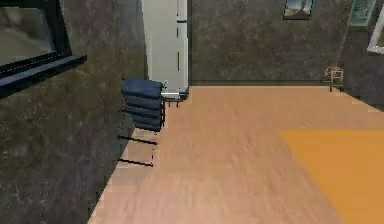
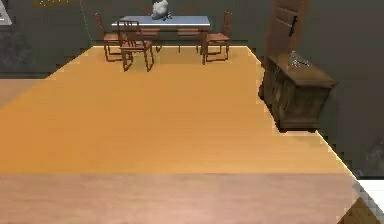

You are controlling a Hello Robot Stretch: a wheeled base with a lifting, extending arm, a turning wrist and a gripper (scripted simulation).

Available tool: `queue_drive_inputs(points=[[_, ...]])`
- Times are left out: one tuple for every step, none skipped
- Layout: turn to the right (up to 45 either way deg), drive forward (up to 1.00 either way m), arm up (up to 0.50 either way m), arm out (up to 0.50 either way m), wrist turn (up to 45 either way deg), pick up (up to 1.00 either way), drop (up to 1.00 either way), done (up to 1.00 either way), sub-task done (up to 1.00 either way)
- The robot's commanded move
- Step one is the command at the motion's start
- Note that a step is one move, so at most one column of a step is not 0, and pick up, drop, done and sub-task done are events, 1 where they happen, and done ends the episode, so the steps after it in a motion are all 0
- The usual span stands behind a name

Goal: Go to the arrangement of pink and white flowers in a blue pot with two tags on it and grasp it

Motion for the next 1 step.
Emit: queue_drive_inputs(points=[[45.0, 0.0, 0.0, 0.0, 0.0, 0.0, 0.0, 0.0, 0.0]])
